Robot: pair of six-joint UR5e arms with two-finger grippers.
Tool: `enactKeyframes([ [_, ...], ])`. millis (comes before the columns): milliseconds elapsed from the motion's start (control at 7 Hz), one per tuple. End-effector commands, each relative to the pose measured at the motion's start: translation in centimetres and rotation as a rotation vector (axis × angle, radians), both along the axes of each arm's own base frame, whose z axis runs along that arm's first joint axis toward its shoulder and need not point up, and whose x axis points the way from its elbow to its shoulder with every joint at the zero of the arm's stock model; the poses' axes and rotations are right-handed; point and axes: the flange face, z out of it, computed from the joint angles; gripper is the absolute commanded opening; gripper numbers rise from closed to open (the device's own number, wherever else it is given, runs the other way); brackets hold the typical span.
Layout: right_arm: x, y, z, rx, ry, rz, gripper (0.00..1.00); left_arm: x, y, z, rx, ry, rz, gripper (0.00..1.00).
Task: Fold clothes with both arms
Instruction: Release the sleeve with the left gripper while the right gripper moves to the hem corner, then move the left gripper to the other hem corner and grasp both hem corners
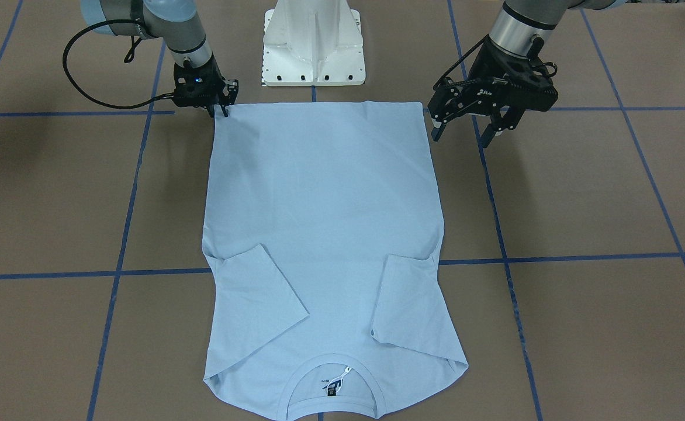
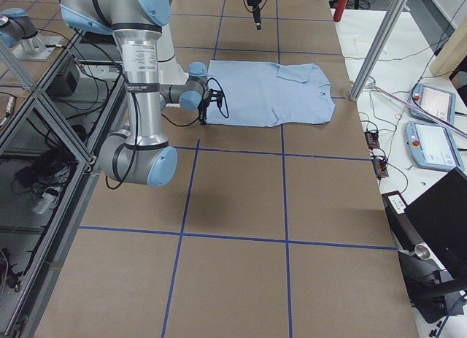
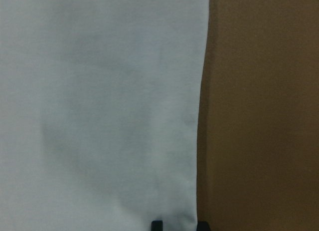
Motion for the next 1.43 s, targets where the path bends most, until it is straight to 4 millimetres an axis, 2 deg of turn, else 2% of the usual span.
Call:
enactKeyframes([
  [0,0.1,0.3,-0.6,-0.01,-0.014,-0.014,0.06,0.0,0.0,0.0,0.001,0.0,0.0,1.0],
  [143,0.1,0.3,-0.6,-0.014,-0.015,-0.019,0.0,0.0,0.0,0.1,-0.001,-0.002,0.0,1.0],
  [429,0.5,0.1,-0.3,-0.005,-0.011,-0.004,0.0,0.5,-0.2,0.5,-0.01,-0.01,0.003,1.0],
  [571,1.0,0.1,-2.1,-0.003,-0.046,0.007,0.0,1.8,0.4,1.3,-0.033,-0.018,0.027,1.0],
  [714,1.6,-0.3,-2.2,-0.011,-0.053,0.026,0.0,3.8,2.2,1.5,-0.12,0.004,0.029,1.0],
  [857,1.7,-0.7,-2.4,-0.01,-0.059,0.036,0.0,8.4,6.3,2.0,-0.202,0.007,0.081,1.0],
  [1000,1.8,-1.1,-2.8,-0.006,-0.069,0.042,0.0,10.5,8.9,2.8,-0.258,-0.006,0.074,1.0],
  [1143,1.8,-1.2,-2.7,-0.001,-0.067,0.051,0.0,12.9,12.5,5.3,-0.312,-0.05,0.063,1.0],
  [1286,2.1,-1.5,-3.0,0.008,-0.071,0.063,0.0,13.5,14.6,8.3,-0.332,-0.088,0.037,1.0],
])
